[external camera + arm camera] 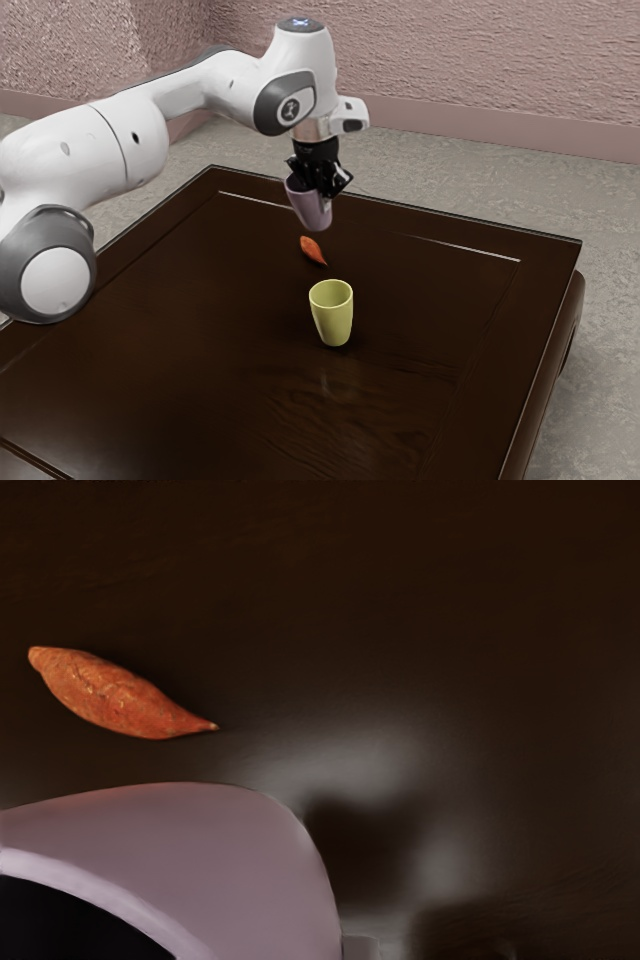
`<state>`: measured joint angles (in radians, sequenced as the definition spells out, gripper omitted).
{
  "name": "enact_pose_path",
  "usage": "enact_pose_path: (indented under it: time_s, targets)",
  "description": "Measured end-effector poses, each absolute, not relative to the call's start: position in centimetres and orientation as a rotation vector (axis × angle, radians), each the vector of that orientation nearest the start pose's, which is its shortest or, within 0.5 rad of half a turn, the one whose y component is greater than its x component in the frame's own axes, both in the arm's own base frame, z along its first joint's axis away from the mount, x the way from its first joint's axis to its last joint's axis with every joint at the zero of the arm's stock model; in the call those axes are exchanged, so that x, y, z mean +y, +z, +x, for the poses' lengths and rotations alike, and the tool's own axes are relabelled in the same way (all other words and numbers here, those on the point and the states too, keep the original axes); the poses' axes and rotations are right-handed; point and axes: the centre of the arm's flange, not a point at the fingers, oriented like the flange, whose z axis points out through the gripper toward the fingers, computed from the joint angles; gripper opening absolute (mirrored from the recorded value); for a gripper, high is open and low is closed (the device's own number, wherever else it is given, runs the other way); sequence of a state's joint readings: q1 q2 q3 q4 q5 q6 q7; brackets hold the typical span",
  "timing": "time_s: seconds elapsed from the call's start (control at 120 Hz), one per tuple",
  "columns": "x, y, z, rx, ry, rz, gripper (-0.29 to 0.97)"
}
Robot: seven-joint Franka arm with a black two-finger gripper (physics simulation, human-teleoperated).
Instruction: Place the left cup onto the right cup
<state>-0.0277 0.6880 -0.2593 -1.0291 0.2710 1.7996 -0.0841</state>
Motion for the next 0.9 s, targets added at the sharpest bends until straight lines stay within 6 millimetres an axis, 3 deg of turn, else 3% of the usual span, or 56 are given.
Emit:
enact_pose_path:
  time_s: [0.25,0.317,0.408,0.708,0.9]
  targets:
    - [-21.9,45.5,71.5,0.410,-0.180,-3.018,-0.10]
    - [-23.0,44.9,70.9,0.409,-0.170,-3.005,-0.10]
    - [-23.3,43.6,69.5,0.389,-0.121,-2.978,-0.10]
    - [-21.8,45.7,66.1,0.230,-0.113,-2.947,-0.10]
    - [-21.2,45.1,64.2,0.120,-0.032,-2.998,-0.10]
